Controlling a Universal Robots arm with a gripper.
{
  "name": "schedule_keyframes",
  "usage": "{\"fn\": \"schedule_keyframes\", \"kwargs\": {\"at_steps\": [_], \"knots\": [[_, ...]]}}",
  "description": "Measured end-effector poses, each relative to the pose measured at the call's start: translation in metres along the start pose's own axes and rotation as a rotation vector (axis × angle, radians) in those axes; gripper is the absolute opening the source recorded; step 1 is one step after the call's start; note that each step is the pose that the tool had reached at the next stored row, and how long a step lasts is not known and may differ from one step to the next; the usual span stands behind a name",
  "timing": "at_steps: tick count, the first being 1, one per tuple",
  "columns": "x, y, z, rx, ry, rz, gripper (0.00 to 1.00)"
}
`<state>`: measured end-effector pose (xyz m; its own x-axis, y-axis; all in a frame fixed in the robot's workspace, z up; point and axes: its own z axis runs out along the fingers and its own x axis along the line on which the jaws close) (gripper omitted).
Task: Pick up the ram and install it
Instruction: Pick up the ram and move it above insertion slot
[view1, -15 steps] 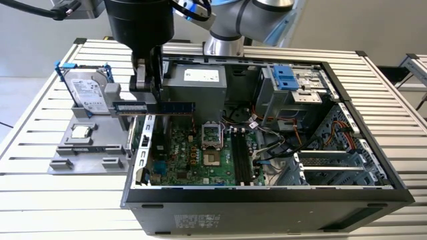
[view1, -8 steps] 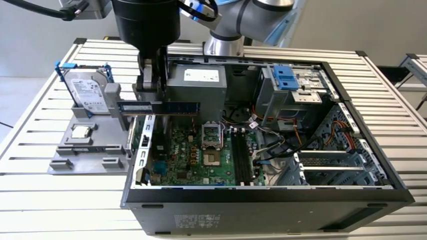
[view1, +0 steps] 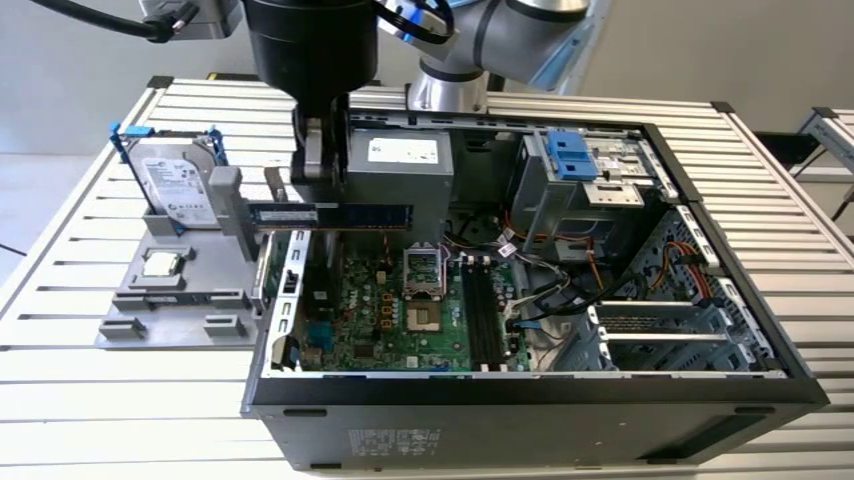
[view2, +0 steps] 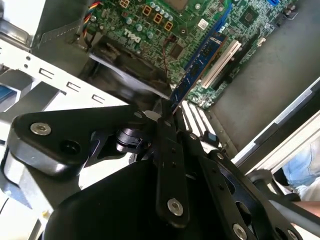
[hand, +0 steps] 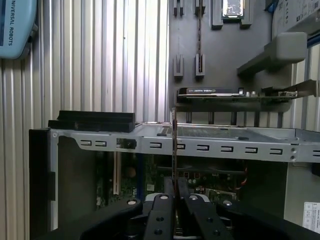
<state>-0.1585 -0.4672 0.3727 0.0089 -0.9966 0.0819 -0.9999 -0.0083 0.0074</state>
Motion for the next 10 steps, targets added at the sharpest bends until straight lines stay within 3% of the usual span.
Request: {"fn": "schedule_keyframes", "kwargs": {"at_steps": [10], "knots": [[0.0001, -0.0129, -0.0001, 0.0000, 0.0000, 0.000, 0.00]]}}
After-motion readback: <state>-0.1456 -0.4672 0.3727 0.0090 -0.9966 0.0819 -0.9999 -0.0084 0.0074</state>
